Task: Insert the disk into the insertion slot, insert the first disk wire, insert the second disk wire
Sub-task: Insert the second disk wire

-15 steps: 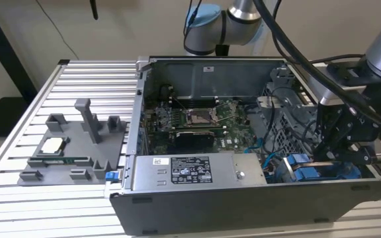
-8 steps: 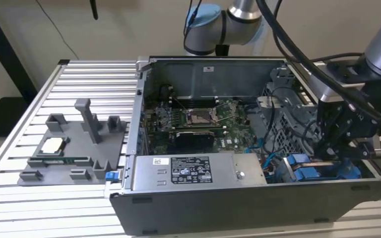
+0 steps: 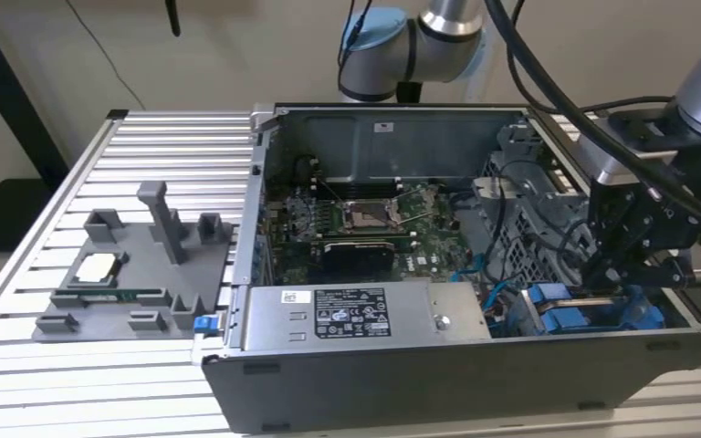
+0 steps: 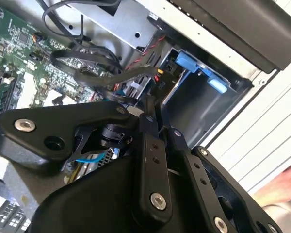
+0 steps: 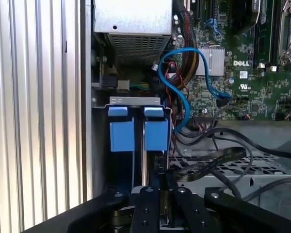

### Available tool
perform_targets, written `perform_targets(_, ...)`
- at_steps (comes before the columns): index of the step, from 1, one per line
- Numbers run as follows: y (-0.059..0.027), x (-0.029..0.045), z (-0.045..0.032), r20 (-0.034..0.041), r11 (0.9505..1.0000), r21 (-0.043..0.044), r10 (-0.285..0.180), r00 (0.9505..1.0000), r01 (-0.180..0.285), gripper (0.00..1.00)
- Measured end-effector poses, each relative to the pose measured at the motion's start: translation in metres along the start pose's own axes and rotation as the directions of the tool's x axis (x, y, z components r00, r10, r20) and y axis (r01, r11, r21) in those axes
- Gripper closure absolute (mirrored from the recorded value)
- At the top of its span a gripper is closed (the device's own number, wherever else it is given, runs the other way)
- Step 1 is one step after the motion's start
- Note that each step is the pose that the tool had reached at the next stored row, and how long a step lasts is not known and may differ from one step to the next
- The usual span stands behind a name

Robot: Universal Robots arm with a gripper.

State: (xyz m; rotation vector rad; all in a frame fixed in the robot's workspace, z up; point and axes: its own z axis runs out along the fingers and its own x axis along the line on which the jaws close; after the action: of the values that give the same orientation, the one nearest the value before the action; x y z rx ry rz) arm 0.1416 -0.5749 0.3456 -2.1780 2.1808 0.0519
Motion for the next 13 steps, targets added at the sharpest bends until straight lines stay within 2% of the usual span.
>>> perform_targets(2, -0.0001, 0.0, 0.0005, 0.0034, 1.0, 0.0, 0.0, 1.0, 0.0, 0.84)
perform_targets(6, -0.0011, -0.0003, 0.0018, 0.0189, 1.0, 0.0, 0.0, 0.9998, 0.0, 0.84)
perform_targets(13, -0.0025, -0.0001, 0.0043, 0.0187, 1.0, 0.0001, 0.0, 0.9998, 0.0, 0.84)
